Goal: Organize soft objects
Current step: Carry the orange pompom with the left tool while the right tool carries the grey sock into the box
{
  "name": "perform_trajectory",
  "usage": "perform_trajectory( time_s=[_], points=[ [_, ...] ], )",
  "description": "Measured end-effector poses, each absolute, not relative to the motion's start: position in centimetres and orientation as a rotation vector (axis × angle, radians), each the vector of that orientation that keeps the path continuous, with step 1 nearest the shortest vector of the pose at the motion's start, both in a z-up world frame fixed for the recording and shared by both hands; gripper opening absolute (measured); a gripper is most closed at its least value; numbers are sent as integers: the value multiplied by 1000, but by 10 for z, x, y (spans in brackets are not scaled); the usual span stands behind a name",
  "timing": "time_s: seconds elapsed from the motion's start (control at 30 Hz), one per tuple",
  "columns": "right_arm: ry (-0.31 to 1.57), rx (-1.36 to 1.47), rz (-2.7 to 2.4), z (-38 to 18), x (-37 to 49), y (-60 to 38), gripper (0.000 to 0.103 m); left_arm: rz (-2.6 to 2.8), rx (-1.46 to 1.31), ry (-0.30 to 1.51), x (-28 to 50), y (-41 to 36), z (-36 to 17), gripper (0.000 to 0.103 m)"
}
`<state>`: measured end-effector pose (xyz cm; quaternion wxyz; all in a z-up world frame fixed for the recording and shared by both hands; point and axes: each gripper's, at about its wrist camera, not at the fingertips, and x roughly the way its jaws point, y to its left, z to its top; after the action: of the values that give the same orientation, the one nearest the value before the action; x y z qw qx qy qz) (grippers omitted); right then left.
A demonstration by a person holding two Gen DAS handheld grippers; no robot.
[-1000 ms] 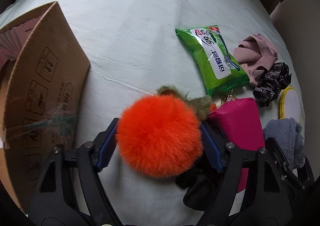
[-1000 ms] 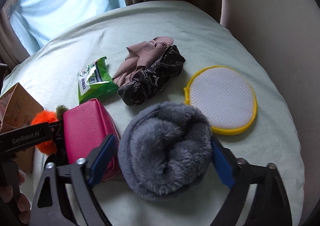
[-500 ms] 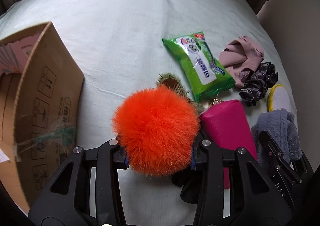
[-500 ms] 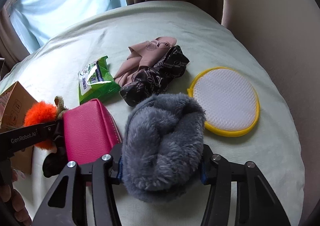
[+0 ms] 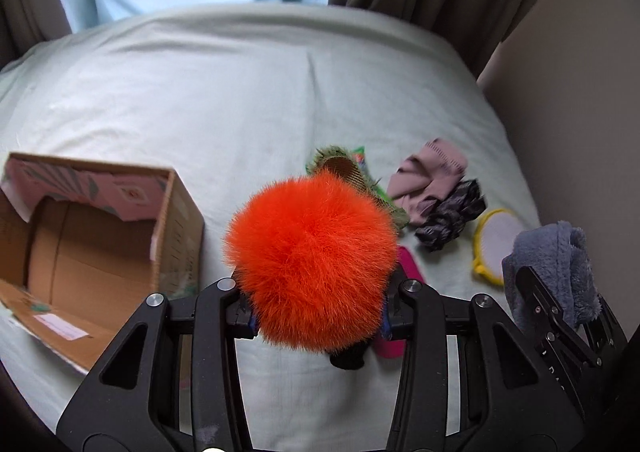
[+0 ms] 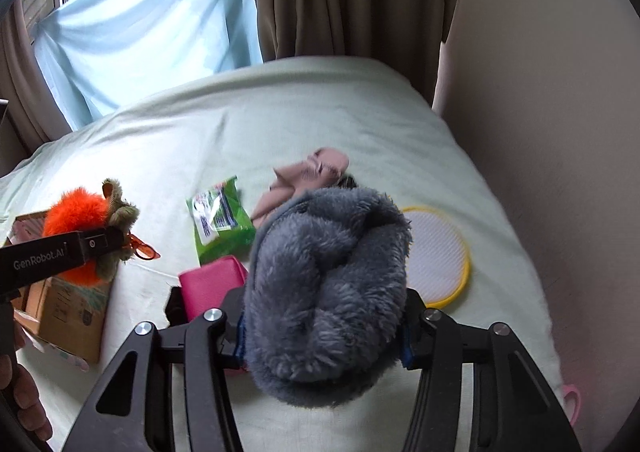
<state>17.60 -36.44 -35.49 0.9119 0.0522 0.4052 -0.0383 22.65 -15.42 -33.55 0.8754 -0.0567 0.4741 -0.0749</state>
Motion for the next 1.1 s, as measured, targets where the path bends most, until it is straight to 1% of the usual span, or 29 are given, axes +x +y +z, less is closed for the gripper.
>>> perform_trajectory(
  time_s=[0.1, 0.33, 0.5, 0.63, 0.77, 0.87, 1.1],
  points=[
    [802, 97, -86, -326, 169, -365, 49, -168, -124, 941, 215, -146, -296, 37],
    [721, 59, -99, -238, 149, -349, 49, -189, -125, 852, 186, -111, -210, 37],
    [672, 37, -87, -174, 137, -320, 49, -192, -120, 811, 169, -64, -161, 37],
    [646, 10, -72, -134, 134, -285, 49, -190, -117, 792, 163, -15, -132, 37],
    [645, 27, -57, -113, 139, -242, 49, -180, -95, 795, 162, 36, -121, 37],
    [658, 41, -44, -111, 146, -204, 49, -174, -81, 813, 166, 76, -123, 37],
    [727, 58, -29, -131, 181, -122, 49, -182, -42, 877, 190, 146, -155, 37]
  ],
)
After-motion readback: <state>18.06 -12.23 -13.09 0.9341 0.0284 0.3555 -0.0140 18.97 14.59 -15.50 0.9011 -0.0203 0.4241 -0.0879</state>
